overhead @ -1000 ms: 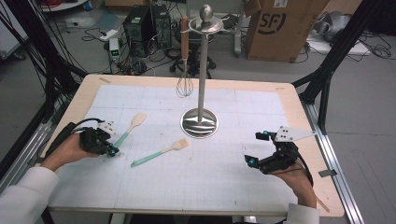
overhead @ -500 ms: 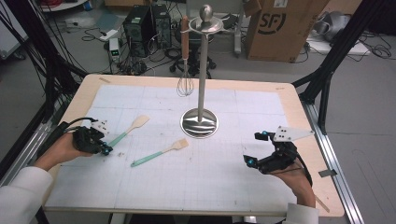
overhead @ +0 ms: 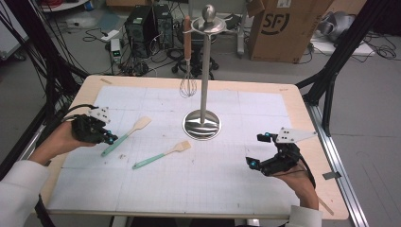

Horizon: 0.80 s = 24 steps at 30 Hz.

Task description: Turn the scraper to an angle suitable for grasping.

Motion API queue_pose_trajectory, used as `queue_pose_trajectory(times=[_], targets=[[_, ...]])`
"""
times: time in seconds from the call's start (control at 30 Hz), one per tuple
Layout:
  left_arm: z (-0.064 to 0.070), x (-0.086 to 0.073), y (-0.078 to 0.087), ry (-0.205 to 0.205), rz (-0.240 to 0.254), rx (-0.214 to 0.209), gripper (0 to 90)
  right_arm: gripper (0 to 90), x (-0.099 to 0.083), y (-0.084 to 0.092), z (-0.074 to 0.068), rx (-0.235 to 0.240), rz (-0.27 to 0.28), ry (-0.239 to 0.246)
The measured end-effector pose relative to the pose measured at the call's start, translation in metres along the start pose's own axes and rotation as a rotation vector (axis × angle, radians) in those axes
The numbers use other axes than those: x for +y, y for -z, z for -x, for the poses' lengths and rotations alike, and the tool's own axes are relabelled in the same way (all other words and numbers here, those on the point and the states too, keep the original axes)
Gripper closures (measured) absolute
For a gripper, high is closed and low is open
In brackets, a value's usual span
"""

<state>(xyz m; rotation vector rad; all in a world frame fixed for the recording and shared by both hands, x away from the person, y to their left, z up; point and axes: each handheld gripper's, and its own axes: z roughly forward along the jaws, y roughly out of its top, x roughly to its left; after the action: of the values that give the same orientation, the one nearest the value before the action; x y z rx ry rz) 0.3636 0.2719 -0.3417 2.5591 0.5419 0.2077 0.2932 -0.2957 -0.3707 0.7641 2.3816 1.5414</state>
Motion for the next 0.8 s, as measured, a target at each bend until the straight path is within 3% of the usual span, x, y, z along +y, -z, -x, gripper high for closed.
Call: queue_pose_trajectory(times=[0.37, 0.8], targets=[[0.000, 0.033, 0.030, -0.018, 0.076, 0.030, 89.7, 0.3, 0.001, 0.001, 0.000, -0.002, 0.010, 0.005], [-0.020, 0.039, 0.015, 0.046, 0.136, 0.045, 89.7, 0.2, -0.001, 0.000, 0.001, 0.000, 0.001, 0.002]])
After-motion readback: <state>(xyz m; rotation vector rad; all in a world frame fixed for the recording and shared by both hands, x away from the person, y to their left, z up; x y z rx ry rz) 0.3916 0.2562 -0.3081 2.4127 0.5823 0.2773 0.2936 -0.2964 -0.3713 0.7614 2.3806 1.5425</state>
